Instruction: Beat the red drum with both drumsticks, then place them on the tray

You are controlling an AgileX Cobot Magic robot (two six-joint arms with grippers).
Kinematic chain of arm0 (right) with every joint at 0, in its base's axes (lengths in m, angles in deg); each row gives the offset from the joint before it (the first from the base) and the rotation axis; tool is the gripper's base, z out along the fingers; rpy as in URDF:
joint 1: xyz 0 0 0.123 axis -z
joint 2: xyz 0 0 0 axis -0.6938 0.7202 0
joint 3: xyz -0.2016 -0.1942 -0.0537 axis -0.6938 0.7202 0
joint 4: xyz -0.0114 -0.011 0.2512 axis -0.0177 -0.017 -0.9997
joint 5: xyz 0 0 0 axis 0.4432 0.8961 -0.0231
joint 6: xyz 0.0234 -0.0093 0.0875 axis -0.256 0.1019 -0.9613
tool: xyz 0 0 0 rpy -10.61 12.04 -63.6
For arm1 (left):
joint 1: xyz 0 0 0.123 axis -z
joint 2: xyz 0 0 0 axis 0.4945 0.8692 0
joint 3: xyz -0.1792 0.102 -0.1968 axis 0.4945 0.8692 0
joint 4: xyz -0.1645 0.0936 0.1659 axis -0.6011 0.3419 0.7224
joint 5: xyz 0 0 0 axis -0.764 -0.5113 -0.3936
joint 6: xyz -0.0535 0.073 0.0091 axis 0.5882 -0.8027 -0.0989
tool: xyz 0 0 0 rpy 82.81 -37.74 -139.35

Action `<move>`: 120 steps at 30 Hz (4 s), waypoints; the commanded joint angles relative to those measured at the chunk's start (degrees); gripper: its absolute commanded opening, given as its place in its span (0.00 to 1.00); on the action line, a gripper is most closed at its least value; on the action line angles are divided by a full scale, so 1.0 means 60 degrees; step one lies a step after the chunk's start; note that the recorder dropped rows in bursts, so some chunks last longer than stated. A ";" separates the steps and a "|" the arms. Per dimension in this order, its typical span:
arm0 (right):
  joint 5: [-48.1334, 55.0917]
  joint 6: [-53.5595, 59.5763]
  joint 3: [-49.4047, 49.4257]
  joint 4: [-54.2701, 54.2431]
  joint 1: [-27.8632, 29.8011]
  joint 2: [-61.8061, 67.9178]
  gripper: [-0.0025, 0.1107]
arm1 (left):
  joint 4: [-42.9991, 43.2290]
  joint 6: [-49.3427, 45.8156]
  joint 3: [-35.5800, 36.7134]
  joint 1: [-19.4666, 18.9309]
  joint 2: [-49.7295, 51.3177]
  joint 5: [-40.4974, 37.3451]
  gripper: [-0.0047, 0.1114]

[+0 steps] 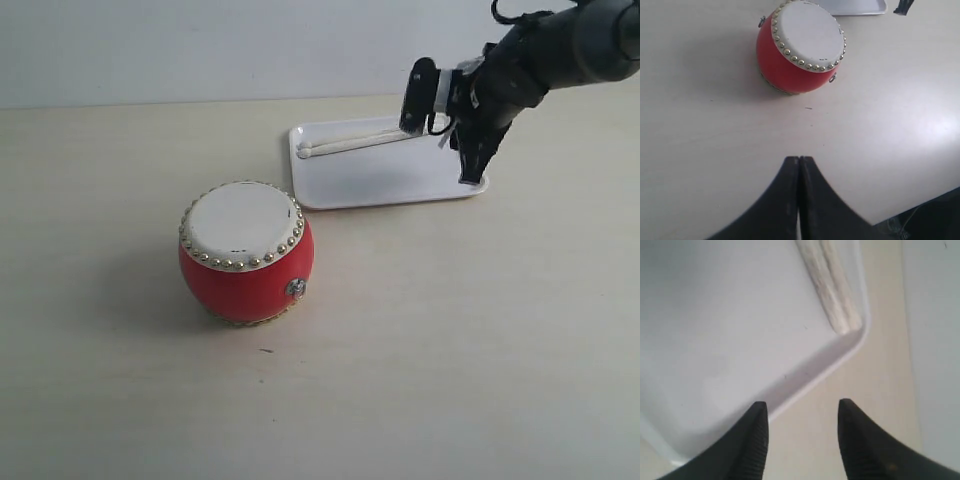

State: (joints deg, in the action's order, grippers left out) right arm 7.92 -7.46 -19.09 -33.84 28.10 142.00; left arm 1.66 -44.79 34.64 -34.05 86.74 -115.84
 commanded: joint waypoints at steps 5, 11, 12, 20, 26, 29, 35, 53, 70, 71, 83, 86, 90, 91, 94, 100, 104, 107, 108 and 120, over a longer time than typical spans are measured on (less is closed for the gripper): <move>0.3522 -0.3753 0.0019 -0.1613 0.0026 -0.1885 0.33 | -0.0317 0.0147 0.0014 -0.0022 -0.0055 0.0042 0.04; 0.4597 -0.3349 0.0758 -0.5185 0.0026 -0.3481 0.02 | -0.0315 -0.0206 0.0014 -0.0022 -0.0145 0.0042 0.04; 0.4298 -0.3173 0.1035 -0.5543 0.0026 -0.3741 0.02 | -0.0315 -0.0345 0.0014 -0.0022 -0.0224 0.0150 0.04; 0.2264 -0.2244 0.4285 -0.7796 0.0026 -0.6688 0.02 | -0.0276 -0.1776 0.0014 0.0512 -0.0418 0.1257 0.04; 0.2008 -0.3079 0.5179 -0.8040 0.0026 -0.7540 0.02 | -0.0221 -0.3650 0.0014 0.1752 -0.0046 0.2586 0.04; 0.1865 -0.3122 0.5179 -0.8067 0.0026 -0.7540 0.02 | 0.0336 -0.4505 0.0014 0.1982 0.0062 0.3169 0.04; 0.1865 -0.3122 0.5179 -0.8067 0.0026 -0.7540 0.02 | 0.0891 -0.3574 0.0014 0.1982 0.0123 0.3159 0.04; 0.1865 -0.3122 0.5179 -0.8067 0.0026 -0.7540 0.02 | 0.0637 -0.3015 0.0014 0.1982 0.0123 0.3120 0.04; 0.1865 -0.3097 0.5179 -0.8067 0.0026 -0.7540 0.02 | 0.0637 -0.3015 0.0014 0.1982 0.0123 0.3120 0.04; 0.1865 -0.3097 0.5179 -0.8067 0.0026 -0.7540 0.02 | 0.0637 -0.3015 0.0014 0.1982 0.0123 0.3120 0.04; 0.1865 -0.3125 0.5179 -0.8067 0.0026 -0.7540 0.02 | 0.0723 -0.3015 0.0014 0.1964 -0.0057 0.3120 0.04; 0.1865 -0.3102 0.5179 -0.8067 0.0026 -0.7540 0.02 | 0.0889 -0.3015 0.0014 0.1964 -0.0351 0.3120 0.04; 0.1865 -0.3102 0.5179 -0.8067 0.0026 -0.7540 0.02 | 0.1340 -0.3015 0.0014 0.1964 -0.0830 0.3120 0.04; 0.1865 -0.3102 0.5179 -0.8067 0.0026 -0.7540 0.02 | 0.1446 -0.3015 0.0014 0.1964 -0.0926 0.3120 0.04; 0.1865 -0.3102 0.5179 -0.8067 0.0026 -0.7540 0.02 | 0.2199 -0.3015 0.0014 0.1964 -0.1346 0.3120 0.04; 0.1865 -0.3102 0.5179 -0.8067 0.0026 -0.7540 0.02 | 0.4337 -0.3015 0.0014 0.1964 -0.2253 0.3120 0.04; 0.1865 -0.3102 0.5179 -0.8067 0.0026 -0.7540 0.02 | 0.5124 -0.3015 0.0014 0.1964 -0.2962 0.3120 0.04; 0.1865 -0.3102 0.5179 -0.8067 0.0026 -0.7540 0.02 | 0.5163 -0.3015 0.0014 0.1862 -0.3308 0.3120 0.04; 0.1865 -0.3123 0.5179 -0.8067 0.0026 -0.7540 0.02 | 0.5163 -0.3015 0.0014 0.1714 -0.3388 0.3120 0.04; 0.1865 -0.3122 0.5179 -0.8067 0.0026 -0.7540 0.02 | 0.2740 -0.1996 0.1851 0.0919 -0.5223 0.5892 0.04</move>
State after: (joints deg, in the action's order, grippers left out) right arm 19.79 -26.24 11.69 -82.14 28.10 97.23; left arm 21.09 -58.91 41.91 -28.40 57.68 -86.49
